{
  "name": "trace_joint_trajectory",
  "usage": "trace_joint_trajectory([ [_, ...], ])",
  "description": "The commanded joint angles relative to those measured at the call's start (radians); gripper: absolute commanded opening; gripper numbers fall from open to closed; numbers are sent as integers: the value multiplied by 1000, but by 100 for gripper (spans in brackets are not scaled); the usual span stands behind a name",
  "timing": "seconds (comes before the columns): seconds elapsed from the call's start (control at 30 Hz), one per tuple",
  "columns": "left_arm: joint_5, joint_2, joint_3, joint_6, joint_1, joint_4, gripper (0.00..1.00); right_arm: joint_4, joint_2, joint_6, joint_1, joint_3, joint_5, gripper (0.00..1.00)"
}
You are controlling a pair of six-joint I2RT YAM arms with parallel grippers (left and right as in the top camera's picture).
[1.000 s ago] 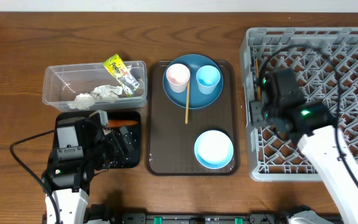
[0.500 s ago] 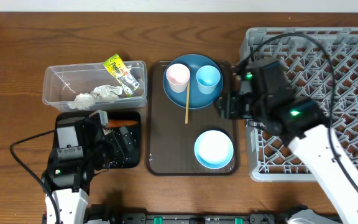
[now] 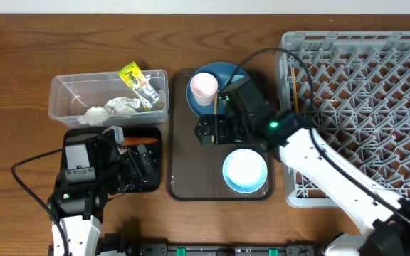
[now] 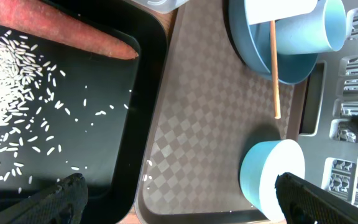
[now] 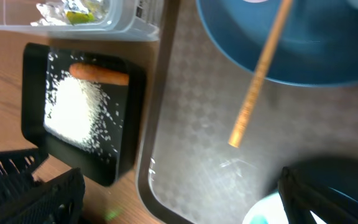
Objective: Sort waste into correct bins and load items into the dishwasher rack
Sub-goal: 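Move the right gripper back to the second chopstick on the plate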
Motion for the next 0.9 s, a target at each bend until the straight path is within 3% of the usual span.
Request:
trace_joint_trajectory([
  [0.0, -10, -2, 16, 10, 5, -2, 98, 24, 25, 31, 16, -6, -8, 99],
  [0.07, -10, -2, 16, 10, 5, -2, 99, 28, 27, 31, 16, -6, -2, 96],
  [0.23, -10, -2, 16, 10, 5, -2, 98, 27, 28, 45, 16, -6, 43, 42],
  [0.33, -10, -2, 16, 10, 5, -2, 98, 24, 33, 82, 17, -7, 66, 29],
  [0.4, -10, -2, 16, 10, 5, -2, 98, 23, 42, 98, 17, -8, 83, 25],
  [0.53, -10, -2, 16, 10, 5, -2, 98, 29, 81, 175, 17, -8, 114, 28],
  [0.87, -10, -2, 16, 10, 5, -2, 98, 54, 167, 172, 17, -8, 120, 37],
])
